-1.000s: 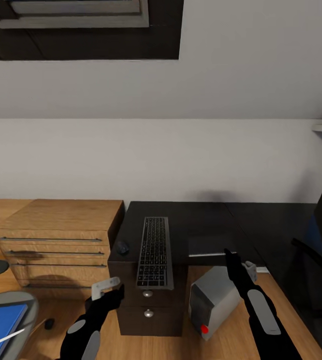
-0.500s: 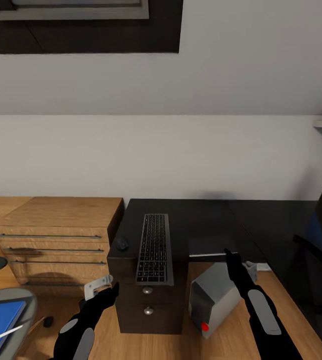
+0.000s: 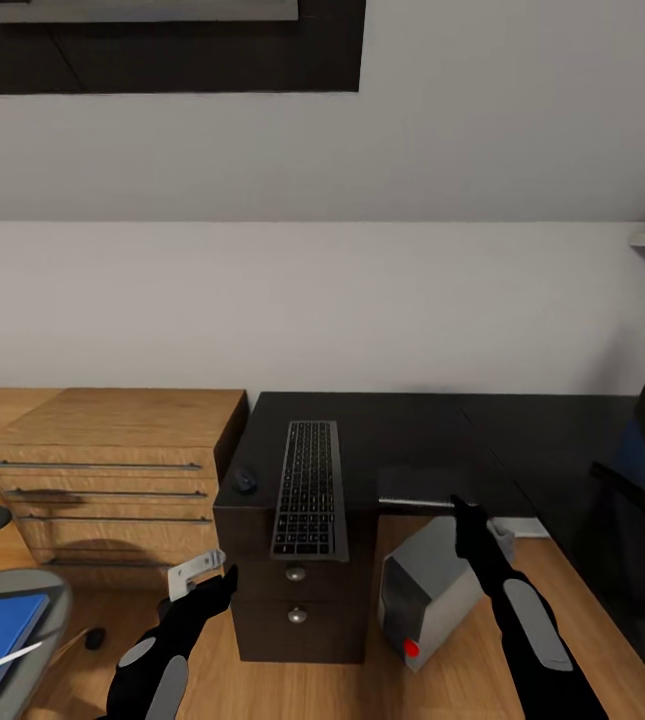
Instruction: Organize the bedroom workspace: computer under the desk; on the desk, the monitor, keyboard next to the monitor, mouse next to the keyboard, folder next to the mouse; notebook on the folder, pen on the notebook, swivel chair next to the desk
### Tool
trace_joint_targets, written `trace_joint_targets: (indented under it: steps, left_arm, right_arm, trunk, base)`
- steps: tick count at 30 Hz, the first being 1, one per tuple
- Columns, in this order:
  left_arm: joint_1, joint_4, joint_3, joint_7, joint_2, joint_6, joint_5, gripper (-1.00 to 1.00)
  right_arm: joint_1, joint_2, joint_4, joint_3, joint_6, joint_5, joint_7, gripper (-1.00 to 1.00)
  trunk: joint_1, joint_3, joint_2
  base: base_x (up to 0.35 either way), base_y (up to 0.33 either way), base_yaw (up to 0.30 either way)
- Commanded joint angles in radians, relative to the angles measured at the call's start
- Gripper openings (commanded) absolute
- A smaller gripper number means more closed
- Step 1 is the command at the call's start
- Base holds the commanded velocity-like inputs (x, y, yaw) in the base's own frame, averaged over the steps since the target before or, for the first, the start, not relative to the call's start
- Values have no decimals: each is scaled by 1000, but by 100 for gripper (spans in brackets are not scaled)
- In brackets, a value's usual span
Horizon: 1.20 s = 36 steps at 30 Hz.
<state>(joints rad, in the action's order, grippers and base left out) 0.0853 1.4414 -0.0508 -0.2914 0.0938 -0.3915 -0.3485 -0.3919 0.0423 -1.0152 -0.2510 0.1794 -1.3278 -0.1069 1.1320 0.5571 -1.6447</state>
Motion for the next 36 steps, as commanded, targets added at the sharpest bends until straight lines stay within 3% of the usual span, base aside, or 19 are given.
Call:
trace_joint_targets:
  steps: [1, 9, 36]
  left_arm:
    - [1, 1, -1, -8, 0, -3, -10, 100]
    - [1, 1, -2, -8, 0, -5, -10, 100]
    - [1, -2, -1, -6, -3, -6, -10, 100]
  right_arm:
    - [-1, 0, 0, -4, 16, -22, -6, -100]
    - [-1, -3, 0, -4, 30, -43, -7, -100]
    - [-1, -3, 0, 4, 37, -40, -4, -100]
  trunk:
    - [4, 4, -8]
    - [35, 29, -64]
    - [35, 29, -64]
  base:
    - [0, 0, 0]
    - [0, 0, 0]
    - [25, 0, 0]
